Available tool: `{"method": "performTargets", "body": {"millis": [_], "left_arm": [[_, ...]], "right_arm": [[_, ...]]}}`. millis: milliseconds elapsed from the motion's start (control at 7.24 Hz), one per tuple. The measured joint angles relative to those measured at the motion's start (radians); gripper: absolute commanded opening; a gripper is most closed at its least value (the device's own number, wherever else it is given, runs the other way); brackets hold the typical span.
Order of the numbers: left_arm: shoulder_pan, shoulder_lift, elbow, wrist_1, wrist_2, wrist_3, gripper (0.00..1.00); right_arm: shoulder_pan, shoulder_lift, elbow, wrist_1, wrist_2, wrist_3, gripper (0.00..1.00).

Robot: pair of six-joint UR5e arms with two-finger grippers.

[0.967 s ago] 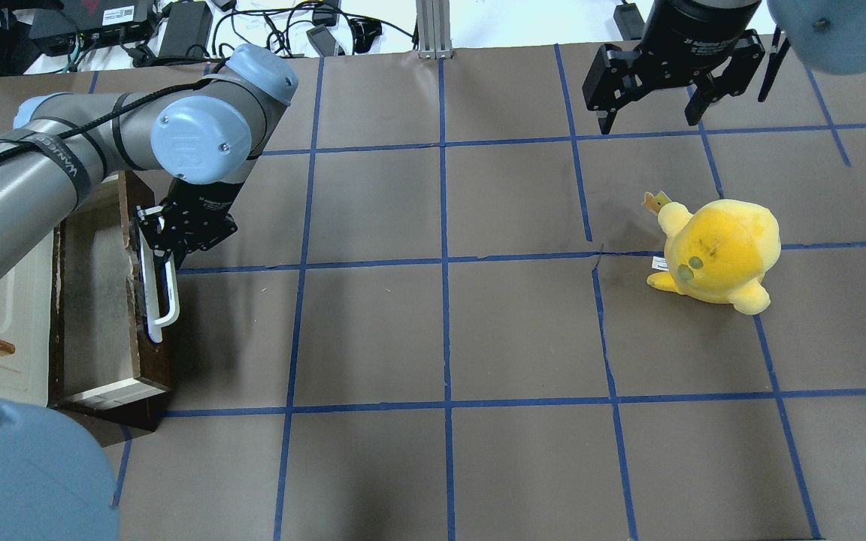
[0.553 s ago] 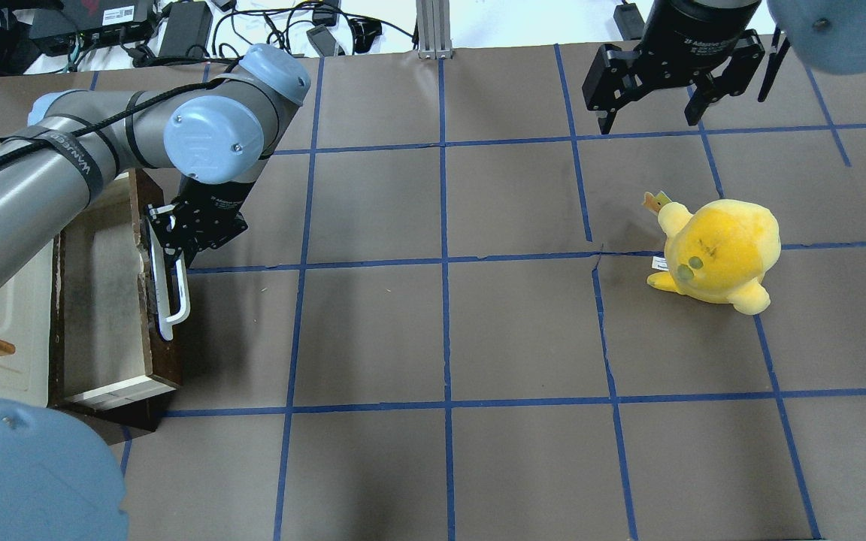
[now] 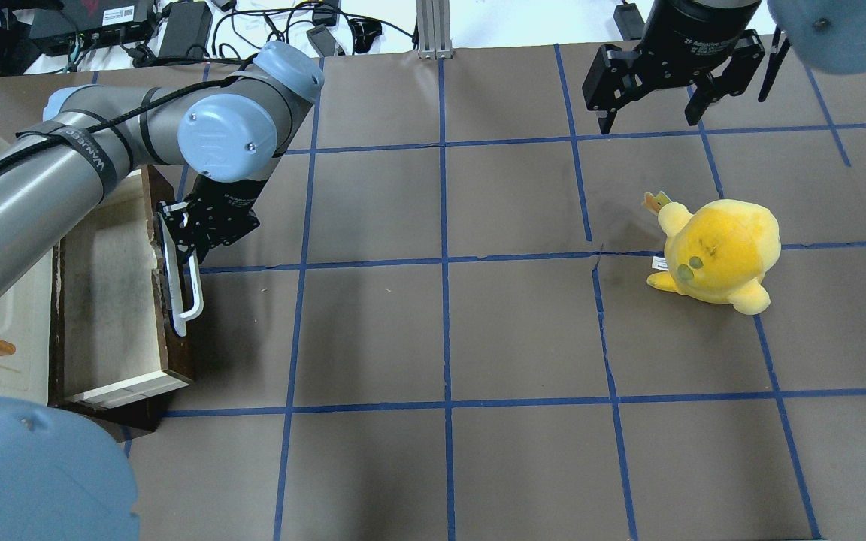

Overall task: Pull drawer sideways
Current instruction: 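Keep pulling the drawer out with the left gripper, away from the cabinet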

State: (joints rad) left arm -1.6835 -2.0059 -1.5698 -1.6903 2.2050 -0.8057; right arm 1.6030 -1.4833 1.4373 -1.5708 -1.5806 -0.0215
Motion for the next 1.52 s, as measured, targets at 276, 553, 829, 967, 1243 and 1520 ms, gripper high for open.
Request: {"method": "performTargets", "body": {"millis": [276, 553, 829, 967, 1243, 1520], "left_arm": [[-0.017, -0.007, 0.010, 0.000, -0.014, -0.007, 0.14], [-0.029, -0.008, 0.020, 0.000, -0.023, -0.009, 0.15], [-0.035, -0.011, 0.027, 0.000, -0.034, -0.014, 0.15], [-0.042, -0.017, 0.031, 0.000, -0.038, -0.021, 0.16], [-0.057, -0.026, 0.042, 0.000, -0.040, -0.027, 0.83], [-0.065, -0.023, 0.045, 0.003, -0.042, -0.025, 1.00]], "right_arm": [[0.000, 0.000, 0.000, 0.000, 0.000, -0.001, 1.00], [0.000, 0.000, 0.000, 0.000, 0.000, 0.000, 1.00], [0.000, 0.000, 0.000, 0.000, 0.000, 0.000, 1.00], [0.000, 0.000, 0.000, 0.000, 0.000, 0.000, 1.00], [0.000, 0.000, 0.000, 0.000, 0.000, 0.000, 1.00], [0.000, 0.000, 0.000, 0.000, 0.000, 0.000, 1.00]]}}
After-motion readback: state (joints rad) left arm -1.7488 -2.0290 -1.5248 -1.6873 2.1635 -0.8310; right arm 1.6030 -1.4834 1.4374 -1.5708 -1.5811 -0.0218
